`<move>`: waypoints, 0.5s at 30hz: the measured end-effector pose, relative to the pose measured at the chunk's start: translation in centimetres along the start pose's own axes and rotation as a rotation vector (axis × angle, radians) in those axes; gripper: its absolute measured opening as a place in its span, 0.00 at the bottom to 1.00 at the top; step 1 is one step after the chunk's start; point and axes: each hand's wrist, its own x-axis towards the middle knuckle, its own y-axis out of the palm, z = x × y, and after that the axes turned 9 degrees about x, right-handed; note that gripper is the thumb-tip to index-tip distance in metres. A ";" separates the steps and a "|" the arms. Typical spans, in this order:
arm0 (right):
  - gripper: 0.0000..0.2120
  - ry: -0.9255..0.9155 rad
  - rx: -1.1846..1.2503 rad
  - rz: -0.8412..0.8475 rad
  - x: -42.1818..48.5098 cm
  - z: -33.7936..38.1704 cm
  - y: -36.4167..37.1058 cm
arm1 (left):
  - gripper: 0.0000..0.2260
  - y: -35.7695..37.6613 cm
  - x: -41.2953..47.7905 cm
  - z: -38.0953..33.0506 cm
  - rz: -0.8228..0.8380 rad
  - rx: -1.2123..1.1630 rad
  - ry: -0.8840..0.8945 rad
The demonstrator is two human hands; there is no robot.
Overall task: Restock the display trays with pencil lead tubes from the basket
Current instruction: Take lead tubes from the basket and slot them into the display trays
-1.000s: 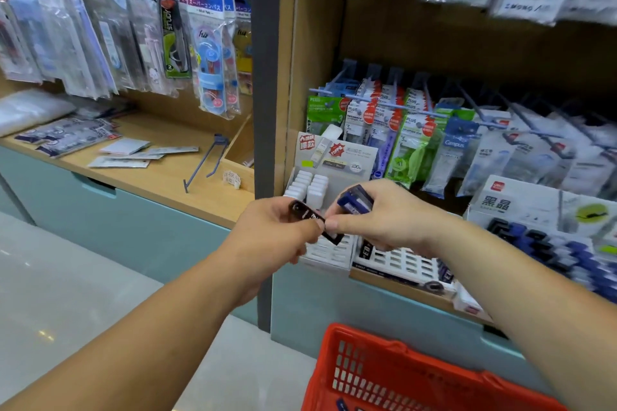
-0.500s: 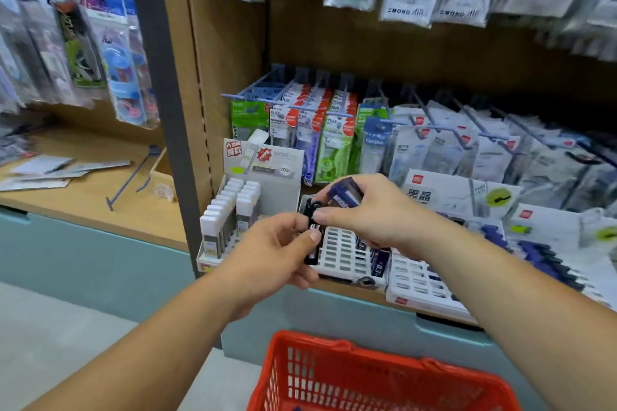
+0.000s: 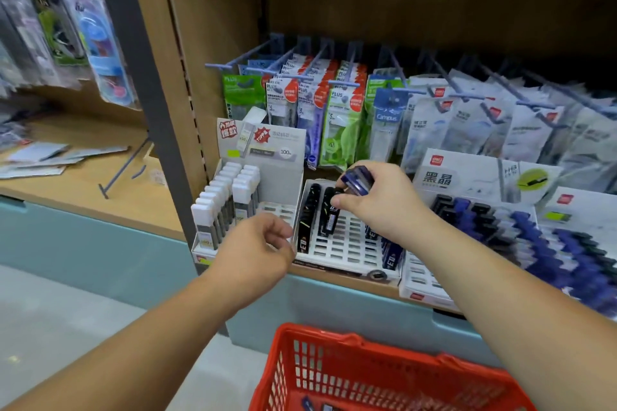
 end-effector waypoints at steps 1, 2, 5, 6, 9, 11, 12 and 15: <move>0.11 0.009 -0.003 0.002 0.0 -0.3 0.3 | 0.05 0.1 0.0 0.1 0.007 0.012 0.003; 0.11 0.014 -0.005 0.008 0.0 -0.6 0.5 | 0.05 0.1 0.0 0.2 0.011 0.019 0.005; 0.11 0.023 -0.028 0.027 -0.2 -1.2 1.1 | 0.05 0.1 0.1 0.4 0.011 0.034 0.013; 0.11 0.027 -0.031 0.027 -0.1 -1.2 1.2 | 0.05 0.1 0.1 0.4 0.013 0.035 0.016; 0.11 0.037 -0.016 0.043 -0.1 -0.8 1.3 | 0.06 0.1 0.2 0.6 0.024 0.030 0.018; 0.11 0.044 -0.023 0.075 0.0 -0.5 1.2 | 0.06 0.1 0.1 0.8 0.034 0.029 0.016; 0.11 0.043 -0.032 0.093 0.0 -0.3 1.2 | 0.06 0.1 0.1 0.8 0.035 0.033 0.017; 0.12 -0.008 -0.123 0.099 -0.1 -0.1 1.3 | 0.05 0.0 0.0 0.7 0.019 0.045 0.029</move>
